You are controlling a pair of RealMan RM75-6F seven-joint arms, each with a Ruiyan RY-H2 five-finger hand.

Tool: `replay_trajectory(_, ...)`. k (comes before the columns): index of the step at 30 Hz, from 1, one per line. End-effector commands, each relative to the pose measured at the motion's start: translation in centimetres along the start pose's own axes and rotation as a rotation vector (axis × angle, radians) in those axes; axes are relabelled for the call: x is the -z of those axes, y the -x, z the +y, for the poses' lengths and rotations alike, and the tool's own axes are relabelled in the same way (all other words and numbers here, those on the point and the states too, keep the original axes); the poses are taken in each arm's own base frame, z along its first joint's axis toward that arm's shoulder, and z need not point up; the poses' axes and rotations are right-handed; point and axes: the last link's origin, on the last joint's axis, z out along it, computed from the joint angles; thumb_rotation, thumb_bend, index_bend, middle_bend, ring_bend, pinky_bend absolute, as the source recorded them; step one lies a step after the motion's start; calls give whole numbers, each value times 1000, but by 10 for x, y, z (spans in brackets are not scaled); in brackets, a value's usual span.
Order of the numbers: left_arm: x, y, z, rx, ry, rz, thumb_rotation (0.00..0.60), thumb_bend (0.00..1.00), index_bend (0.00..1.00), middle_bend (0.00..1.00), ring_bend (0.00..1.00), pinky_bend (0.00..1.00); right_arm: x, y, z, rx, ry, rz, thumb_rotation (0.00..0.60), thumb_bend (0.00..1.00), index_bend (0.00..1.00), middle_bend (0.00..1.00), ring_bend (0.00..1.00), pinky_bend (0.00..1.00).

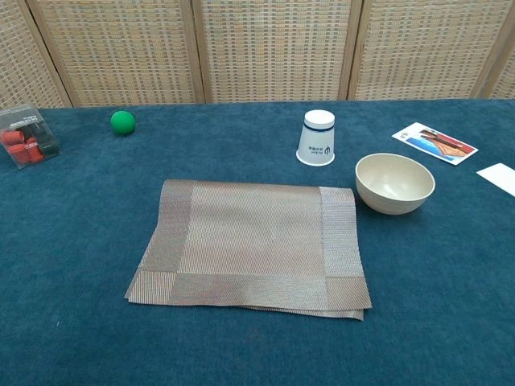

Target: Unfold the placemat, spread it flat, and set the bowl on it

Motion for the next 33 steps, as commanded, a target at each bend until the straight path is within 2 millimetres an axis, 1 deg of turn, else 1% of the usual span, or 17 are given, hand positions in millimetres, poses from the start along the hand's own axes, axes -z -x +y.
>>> replay_trajectory(1, 0, -1, -1, 6, -3, 5, 600, 259, 0, 0, 0, 0, 0, 1, -1, 2, -3, -5, 600, 87, 80, 0, 0, 0)
replay_trajectory(6, -2, 0, -3, 9, -13, -5, 600, 259, 0, 0, 0, 0, 0, 2, -2, 4, -5, -8, 600, 86, 80, 0, 0, 0)
replay_trajectory(14, -1, -4, -1, 21, -12, 11, 600, 260, 0, 0, 0, 0, 0, 2, -2, -2, -8, -12, 600, 86, 80, 0, 0, 0)
replay_trajectory(19, -1, -5, -4, 23, -28, 11, 600, 260, 0, 0, 0, 0, -1, 2, -2, 0, -11, -15, 600, 87, 80, 0, 0, 0)
replay_trajectory(33, 1, -8, -5, 31, -26, 21, 600, 260, 0, 0, 0, 0, 2, 0, -5, -1, -13, -10, 600, 87, 81, 0, 0, 0)
